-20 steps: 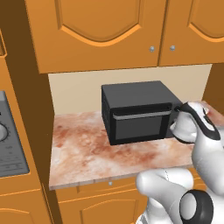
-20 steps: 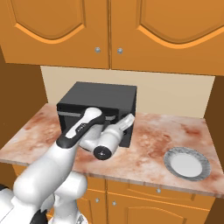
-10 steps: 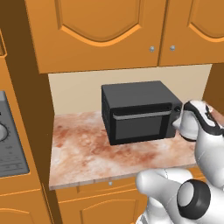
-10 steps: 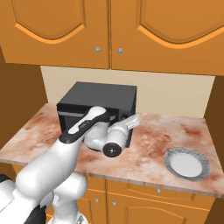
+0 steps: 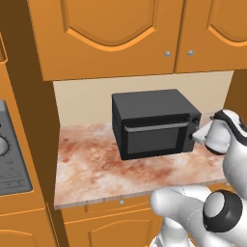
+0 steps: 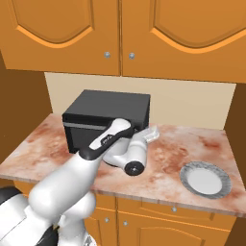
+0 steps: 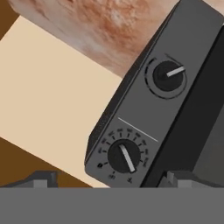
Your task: Pull the toaster oven rack outwards. Pick up the baguette from the plate and place it on the toaster oven rack. Close the toaster oven door fully and set the temperature to the lowest setting.
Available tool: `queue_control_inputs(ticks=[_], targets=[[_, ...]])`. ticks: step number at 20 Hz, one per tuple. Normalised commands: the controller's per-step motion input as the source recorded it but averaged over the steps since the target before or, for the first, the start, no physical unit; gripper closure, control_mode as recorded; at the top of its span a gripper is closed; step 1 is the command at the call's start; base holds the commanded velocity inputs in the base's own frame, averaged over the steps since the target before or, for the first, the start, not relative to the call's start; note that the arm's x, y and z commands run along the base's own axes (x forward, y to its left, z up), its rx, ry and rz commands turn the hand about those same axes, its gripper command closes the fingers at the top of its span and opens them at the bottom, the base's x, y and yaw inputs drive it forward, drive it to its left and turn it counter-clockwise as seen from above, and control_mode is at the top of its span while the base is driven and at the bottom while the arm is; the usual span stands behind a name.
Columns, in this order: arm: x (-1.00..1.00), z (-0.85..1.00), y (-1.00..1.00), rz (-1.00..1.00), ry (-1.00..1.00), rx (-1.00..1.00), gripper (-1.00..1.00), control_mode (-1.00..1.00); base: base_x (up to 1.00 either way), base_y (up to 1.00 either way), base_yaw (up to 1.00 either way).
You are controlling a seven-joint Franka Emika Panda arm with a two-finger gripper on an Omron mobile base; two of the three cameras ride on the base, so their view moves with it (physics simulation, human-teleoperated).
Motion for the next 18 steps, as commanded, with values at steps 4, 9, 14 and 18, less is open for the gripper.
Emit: queue_control_inputs(ticks=[4,9,14,18], targets=[[0.11,-0.30,0.03,0.10,-0.08,0.04,-1.00,-1.00,0.00,0.00,0.00],[0.01,-0.09,0.12,0.07,-0.12,0.01,-1.00,-1.00,0.00,0.00,0.00],[0.01,0.00,0.02,0.00,-0.10,0.00,-1.00,-1.00,0.00,0.00,0.00],[0.16,0.01,-0.01,0.00,0.00,0.00,-1.00,-1.00,0.00,0.00,0.00]])
